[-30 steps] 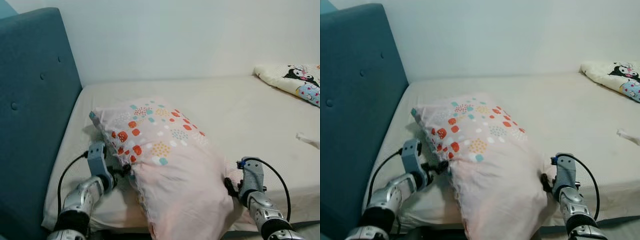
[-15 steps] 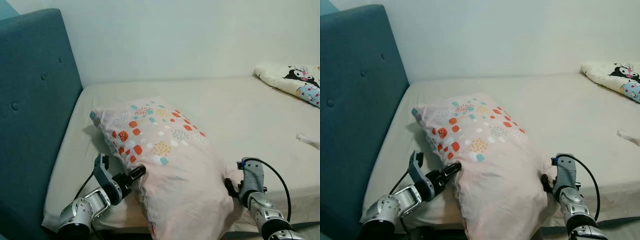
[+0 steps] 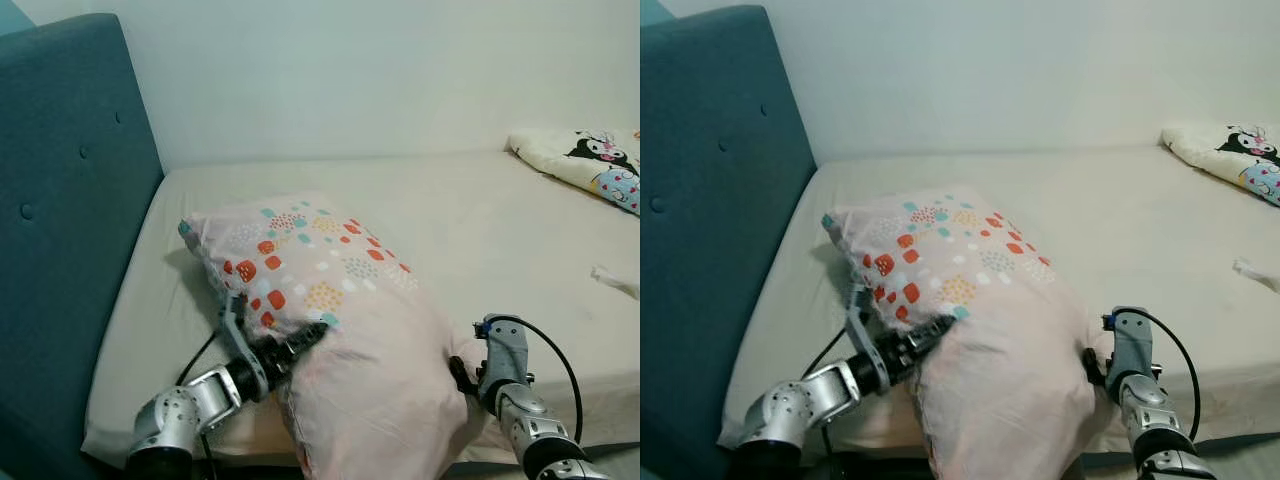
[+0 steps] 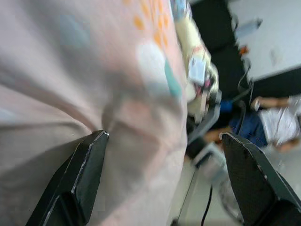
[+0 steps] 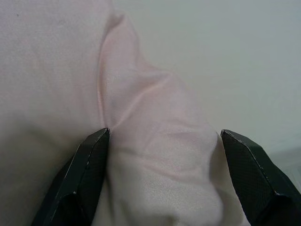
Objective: Clean up the room
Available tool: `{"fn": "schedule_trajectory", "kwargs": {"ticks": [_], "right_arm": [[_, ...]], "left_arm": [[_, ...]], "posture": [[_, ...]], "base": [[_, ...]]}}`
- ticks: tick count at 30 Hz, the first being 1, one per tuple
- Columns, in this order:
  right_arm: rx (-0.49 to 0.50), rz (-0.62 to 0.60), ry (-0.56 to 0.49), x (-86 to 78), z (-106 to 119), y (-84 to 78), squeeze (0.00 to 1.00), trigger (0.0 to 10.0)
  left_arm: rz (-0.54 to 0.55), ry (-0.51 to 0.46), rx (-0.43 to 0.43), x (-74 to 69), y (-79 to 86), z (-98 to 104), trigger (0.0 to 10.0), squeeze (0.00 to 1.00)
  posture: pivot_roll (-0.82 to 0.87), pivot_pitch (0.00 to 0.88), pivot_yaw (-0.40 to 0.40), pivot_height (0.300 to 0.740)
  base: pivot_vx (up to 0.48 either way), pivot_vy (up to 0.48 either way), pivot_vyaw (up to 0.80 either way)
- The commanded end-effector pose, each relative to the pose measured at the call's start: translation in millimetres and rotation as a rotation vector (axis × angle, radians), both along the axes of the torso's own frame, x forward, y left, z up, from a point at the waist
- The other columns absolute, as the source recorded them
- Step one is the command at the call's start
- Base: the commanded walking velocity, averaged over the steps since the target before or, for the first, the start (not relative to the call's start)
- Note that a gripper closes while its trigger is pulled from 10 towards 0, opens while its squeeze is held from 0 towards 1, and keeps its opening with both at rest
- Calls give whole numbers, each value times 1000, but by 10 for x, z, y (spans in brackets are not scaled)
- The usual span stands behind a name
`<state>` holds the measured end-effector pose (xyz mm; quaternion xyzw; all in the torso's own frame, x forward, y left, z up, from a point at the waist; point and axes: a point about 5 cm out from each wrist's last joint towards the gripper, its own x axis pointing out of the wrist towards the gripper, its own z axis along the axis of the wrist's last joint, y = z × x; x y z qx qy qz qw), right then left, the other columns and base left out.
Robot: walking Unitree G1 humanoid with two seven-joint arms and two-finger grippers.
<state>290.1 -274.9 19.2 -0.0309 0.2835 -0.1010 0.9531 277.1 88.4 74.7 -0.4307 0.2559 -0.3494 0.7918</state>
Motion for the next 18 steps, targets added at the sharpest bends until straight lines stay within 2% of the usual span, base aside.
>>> {"fn": "schedule_trajectory", "kwargs": {"ticks": [1, 3, 4, 5, 6, 8, 11, 13, 18], "right_arm": [[-8, 5, 68, -85, -97, -7, 0, 10000], [-7, 0, 66, -85, -94, -12, 0, 10000], [-7, 0, 66, -85, -94, -12, 0, 10000], [-7, -2, 66, -88, -95, -17, 0, 10000], [-7, -2, 66, -88, -95, -17, 0, 10000], [-5, -6, 67, -104, -107, -22, 0, 10000], [-3, -9, 69, -116, -117, -22, 0, 10000], [0, -13, 69, -126, -126, -23, 0, 10000], [2, -21, 67, -134, -127, -35, 0, 10000]], "left_arm": [[-31, -1, 23, -36, -29, -7, 10000, 0], [-55, -13, 79, -46, -74, -8, 10000, 0], [-55, -13, 79, -46, -74, -8, 10000, 0], [-45, -17, 120, -28, -77, -24, 10000, 0], [-45, -17, 120, -28, -77, -24, 10000, 0], [-29, -20, 198, -4, -64, -58, 10000, 0], [-11, -27, 242, 16, -42, -74, 10000, 0], [35, -24, 332, 62, 25, -134, 10000, 0], [191, 12, 438, 178, 278, -242, 10000, 0]], "posture": [[-73, 0, -10, 371], [-75, 0, -8, 371], [-75, 0, -8, 371], [-75, 0, -6, 371], [-75, 0, -6, 371], [-77, 0, -2, 371], [-78, 0, 0, 371], [-80, 0, 4, 371], [-85, 0, 9, 371]], "base": [[0, 0, 0], [0, 0, 0], [0, 0, 0], [0, 0, 0], [0, 0, 0], [0, 0, 0], [0, 0, 0], [0, 0, 0], [0, 0, 0]]}}
